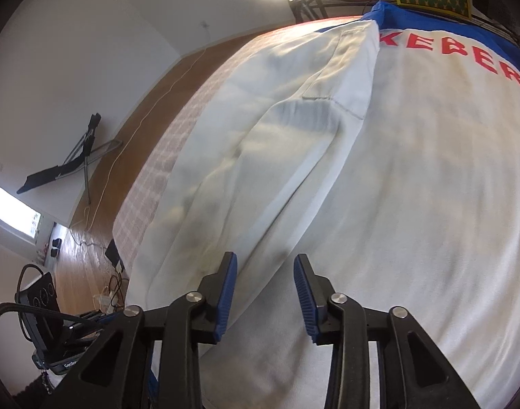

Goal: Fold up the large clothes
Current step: 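Lower the right tool to the jacket side edge and grasp it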

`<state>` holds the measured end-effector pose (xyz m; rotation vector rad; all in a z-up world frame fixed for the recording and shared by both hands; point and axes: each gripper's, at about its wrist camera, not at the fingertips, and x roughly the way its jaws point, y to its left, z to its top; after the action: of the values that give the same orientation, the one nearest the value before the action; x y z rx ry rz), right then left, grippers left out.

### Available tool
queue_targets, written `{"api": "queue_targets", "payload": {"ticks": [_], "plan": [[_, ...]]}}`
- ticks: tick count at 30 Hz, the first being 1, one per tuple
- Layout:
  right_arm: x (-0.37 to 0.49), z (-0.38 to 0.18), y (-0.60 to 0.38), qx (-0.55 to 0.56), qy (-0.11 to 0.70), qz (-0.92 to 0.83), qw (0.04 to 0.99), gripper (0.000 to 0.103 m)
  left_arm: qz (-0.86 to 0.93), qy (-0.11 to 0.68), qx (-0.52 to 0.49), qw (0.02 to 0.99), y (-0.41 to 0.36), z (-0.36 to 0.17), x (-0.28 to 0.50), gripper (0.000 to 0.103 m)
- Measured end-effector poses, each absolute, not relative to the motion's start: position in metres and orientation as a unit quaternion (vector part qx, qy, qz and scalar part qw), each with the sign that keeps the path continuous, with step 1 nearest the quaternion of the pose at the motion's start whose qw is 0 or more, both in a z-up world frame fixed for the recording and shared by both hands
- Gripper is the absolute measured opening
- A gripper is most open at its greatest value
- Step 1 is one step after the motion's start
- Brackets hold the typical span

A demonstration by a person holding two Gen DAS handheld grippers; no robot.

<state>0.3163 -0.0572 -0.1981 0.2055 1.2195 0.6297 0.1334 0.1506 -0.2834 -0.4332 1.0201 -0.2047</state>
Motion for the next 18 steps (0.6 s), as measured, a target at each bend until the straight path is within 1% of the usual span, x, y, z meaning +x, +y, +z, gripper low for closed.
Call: {"api": "queue_targets", "payload": {"ticks": [1,2,3,4,7,8,13,15,16,17,18], "plan": [[0.315,-0.199,-0.054,0.09,0.563,0.292,0.768,0.027,-0.098,0.48,-0.205,0.848,0.151,-0.282,0.133,0.007],[0.314,-0.2,-0.049,0.082,0.565,0.296,0.766,0.022,-0.097,0.474,-0.202,0.852,0.151,-0.279,0.131,0.006],[0.313,-0.2,-0.045,0.076,0.565,0.298,0.766,0.02,-0.092,0.469,-0.198,0.856,0.152,-0.275,0.13,0.006],[0.312,-0.2,-0.04,0.067,0.564,0.299,0.767,0.015,-0.085,0.463,-0.191,0.861,0.152,-0.271,0.128,0.006],[0.309,-0.205,-0.029,0.039,0.568,0.293,0.768,0.009,-0.07,0.46,-0.171,0.869,0.153,-0.271,0.124,0.006],[0.308,-0.207,-0.025,0.025,0.571,0.292,0.767,0.007,-0.069,0.466,-0.169,0.866,0.153,-0.275,0.124,0.006],[0.304,-0.2,-0.023,-0.002,0.567,0.291,0.77,0.007,-0.061,0.468,-0.171,0.865,0.152,-0.283,0.122,0.006],[0.302,-0.191,-0.026,-0.003,0.561,0.291,0.775,0.013,-0.057,0.468,-0.18,0.863,0.155,-0.282,0.122,0.006],[0.302,-0.185,-0.03,-0.002,0.556,0.291,0.779,0.019,-0.055,0.463,-0.187,0.865,0.158,-0.279,0.12,0.008],[0.301,-0.177,-0.035,0.003,0.548,0.294,0.783,0.031,-0.055,0.458,-0.192,0.866,0.159,-0.278,0.121,0.012],[0.301,-0.169,-0.039,0.009,0.539,0.297,0.788,0.035,-0.051,0.454,-0.198,0.867,0.163,-0.276,0.118,0.015]]}}
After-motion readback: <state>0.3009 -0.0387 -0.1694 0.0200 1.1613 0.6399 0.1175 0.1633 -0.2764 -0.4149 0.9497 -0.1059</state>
